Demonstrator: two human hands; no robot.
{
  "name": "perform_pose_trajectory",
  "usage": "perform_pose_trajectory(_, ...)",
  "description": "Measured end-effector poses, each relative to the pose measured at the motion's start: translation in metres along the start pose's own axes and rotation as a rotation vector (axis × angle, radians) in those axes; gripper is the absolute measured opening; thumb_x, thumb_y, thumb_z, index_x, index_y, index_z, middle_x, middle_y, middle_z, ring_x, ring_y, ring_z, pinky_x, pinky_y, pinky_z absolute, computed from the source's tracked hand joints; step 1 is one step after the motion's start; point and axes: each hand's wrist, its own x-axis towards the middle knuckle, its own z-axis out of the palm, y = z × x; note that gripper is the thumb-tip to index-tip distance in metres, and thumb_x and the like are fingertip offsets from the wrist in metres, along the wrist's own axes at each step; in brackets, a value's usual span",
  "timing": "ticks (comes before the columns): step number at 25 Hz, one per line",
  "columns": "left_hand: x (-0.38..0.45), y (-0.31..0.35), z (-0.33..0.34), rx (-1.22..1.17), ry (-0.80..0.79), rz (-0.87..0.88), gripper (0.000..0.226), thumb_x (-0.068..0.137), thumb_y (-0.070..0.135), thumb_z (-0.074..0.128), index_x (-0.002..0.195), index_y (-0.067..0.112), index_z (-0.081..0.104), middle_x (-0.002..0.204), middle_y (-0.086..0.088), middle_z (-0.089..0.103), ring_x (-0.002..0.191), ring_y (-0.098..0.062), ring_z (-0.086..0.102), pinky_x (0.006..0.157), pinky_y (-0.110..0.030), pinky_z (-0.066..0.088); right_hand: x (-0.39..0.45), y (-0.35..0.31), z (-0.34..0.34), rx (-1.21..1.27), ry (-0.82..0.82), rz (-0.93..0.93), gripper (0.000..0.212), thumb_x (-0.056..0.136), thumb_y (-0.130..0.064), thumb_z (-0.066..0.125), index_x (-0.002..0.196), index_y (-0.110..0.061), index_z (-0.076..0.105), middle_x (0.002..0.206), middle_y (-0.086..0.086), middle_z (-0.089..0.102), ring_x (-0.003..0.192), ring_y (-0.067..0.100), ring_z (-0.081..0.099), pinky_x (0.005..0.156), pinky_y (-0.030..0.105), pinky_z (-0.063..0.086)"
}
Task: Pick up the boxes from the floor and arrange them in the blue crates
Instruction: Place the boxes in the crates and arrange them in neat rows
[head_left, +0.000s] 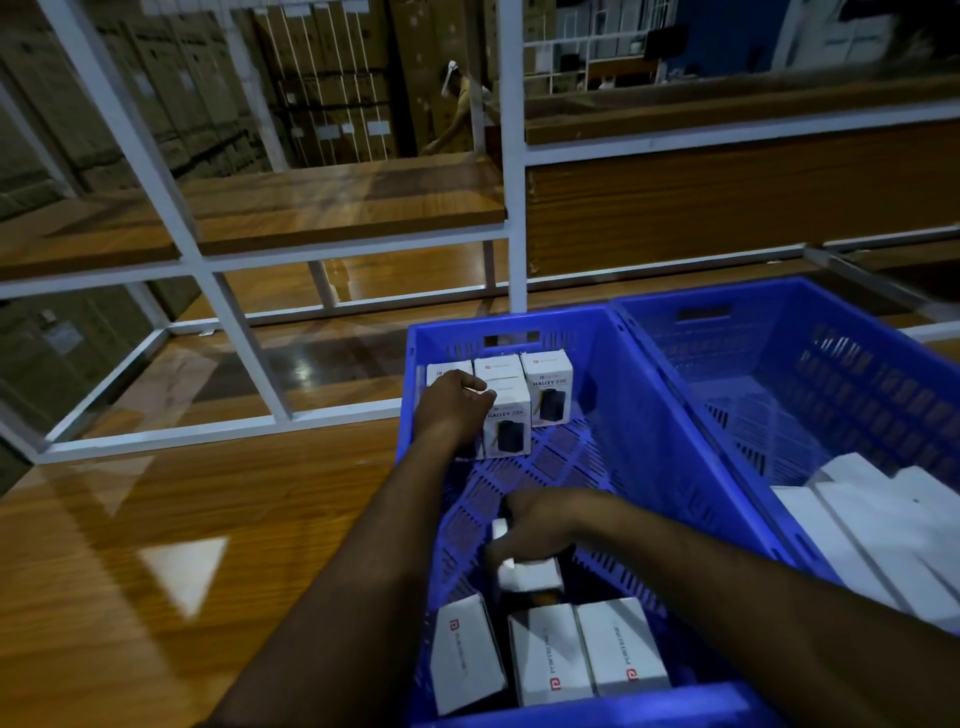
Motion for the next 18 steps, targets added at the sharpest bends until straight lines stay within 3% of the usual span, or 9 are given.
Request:
perform_pose_trajectory(3,-0.001,-0.002,0.001,-0.064,-0.027,-0.020,0.015,0.092,0.033,0.069,0.102,0.022,0.065,0.101,-0.002,0.074,0.097,-0.020,0.070,0.090,-0.044,0.057,0.001,0.018,-0.021,0.296,0.098,0.025,0.056,0.084,-0.044,0.066,0.130,-0.013,0.056,0.120,0.005,0.058,0.099,0.021,0.058,0.095,0.043,0.054)
perform_pose_trajectory(5,-0.001,-0.004,0.002,-0.105,-0.050,-0.044,0.017,0.091,0.034,0.070,0.101,0.020,0.066,0.096,-0.001,0.074,0.093,-0.020,0.071,0.088,-0.045,0.059,-0.003,0.029,-0.038,0.494,0.182,0.025,0.038,0.089,-0.034,0.064,0.118,-0.009,0.059,0.099,0.004,0.056,0.082,0.018,0.055,0.075,0.037,0.053)
perform_pose_trajectory(7,-0.002,-0.003,0.002,-0.116,-0.091,-0.062,0.022,0.091,0.037,0.070,0.103,0.018,0.068,0.095,-0.002,0.074,0.093,-0.021,0.071,0.086,-0.044,0.060,-0.007,0.039,-0.051,0.667,0.261,0.038,0.027,0.090,-0.028,0.062,0.109,-0.010,0.056,0.091,0.003,0.052,0.074,0.017,0.050,0.060,0.031,0.042)
perform_pose_trajectory(10,-0.006,0.003,0.000,-0.052,-0.117,-0.068,0.034,0.092,0.050,0.065,0.101,0.017,0.069,0.099,-0.002,0.073,0.096,-0.024,0.069,0.085,-0.037,0.055,-0.003,0.050,-0.062,0.884,0.392,0.036,0.016,0.088,-0.021,0.061,0.084,-0.012,0.048,0.079,0.008,0.046,0.071,0.022,0.044,0.063,0.032,0.035)
perform_pose_trajectory(14,-0.015,0.013,-0.005,-0.038,-0.177,-0.110,0.049,0.094,0.064,0.051,0.083,0.017,0.063,0.097,-0.008,0.070,0.096,-0.029,0.067,0.087,-0.038,0.056,0.005,0.053,-0.070,1.264,0.523,-0.034,0.008,0.086,-0.013,0.054,0.093,-0.011,0.054,0.093,0.017,0.056,0.084,0.028,0.053,0.072,0.039,0.043)
perform_pose_trajectory(18,-0.025,0.020,-0.006,-0.368,-0.317,-0.142,0.047,0.095,0.057,0.055,0.108,0.013,0.066,0.102,-0.011,0.073,0.094,-0.025,0.070,0.083,-0.043,0.063,0.008,0.057,-0.072,1.456,0.517,-0.029,0.031,0.085,-0.012,0.052,0.113,-0.007,0.066,0.109,0.013,0.067,0.092,0.030,0.060,0.074,0.042,0.049)
